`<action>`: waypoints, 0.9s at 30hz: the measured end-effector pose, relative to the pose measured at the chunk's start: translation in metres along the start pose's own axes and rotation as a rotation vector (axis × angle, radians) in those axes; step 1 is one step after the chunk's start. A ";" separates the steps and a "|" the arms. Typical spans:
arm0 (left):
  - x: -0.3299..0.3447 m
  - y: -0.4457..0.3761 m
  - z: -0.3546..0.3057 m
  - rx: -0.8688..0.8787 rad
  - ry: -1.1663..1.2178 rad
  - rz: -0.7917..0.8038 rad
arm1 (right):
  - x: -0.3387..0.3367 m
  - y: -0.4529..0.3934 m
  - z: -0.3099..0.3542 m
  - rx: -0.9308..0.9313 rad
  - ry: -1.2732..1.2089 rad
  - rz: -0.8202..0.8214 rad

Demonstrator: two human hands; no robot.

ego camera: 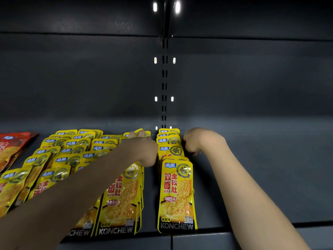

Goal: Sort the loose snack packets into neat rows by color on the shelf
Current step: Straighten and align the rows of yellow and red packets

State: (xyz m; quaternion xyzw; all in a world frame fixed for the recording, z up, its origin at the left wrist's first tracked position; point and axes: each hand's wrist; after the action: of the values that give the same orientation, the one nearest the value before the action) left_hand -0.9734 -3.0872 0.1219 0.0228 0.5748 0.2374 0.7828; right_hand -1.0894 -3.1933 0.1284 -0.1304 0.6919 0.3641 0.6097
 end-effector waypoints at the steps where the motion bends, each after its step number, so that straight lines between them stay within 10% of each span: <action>1: 0.000 0.000 -0.001 -0.008 -0.015 -0.008 | 0.000 0.000 0.000 0.010 0.031 -0.024; 27: 0.010 -0.015 0.000 -0.021 0.033 -0.105 | 0.003 -0.002 0.006 0.011 0.022 0.011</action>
State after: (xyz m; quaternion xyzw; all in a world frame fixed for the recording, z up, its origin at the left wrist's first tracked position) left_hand -0.9661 -3.0966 0.1086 -0.0196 0.5855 0.2022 0.7848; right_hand -1.0843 -3.1895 0.1246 -0.1273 0.7012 0.3624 0.6007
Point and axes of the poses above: each hand's wrist, its own y-axis away from the middle knuckle, its own x-axis out of the palm, z = x × y, and after that the axes turned 2 degrees about -x, right-handed
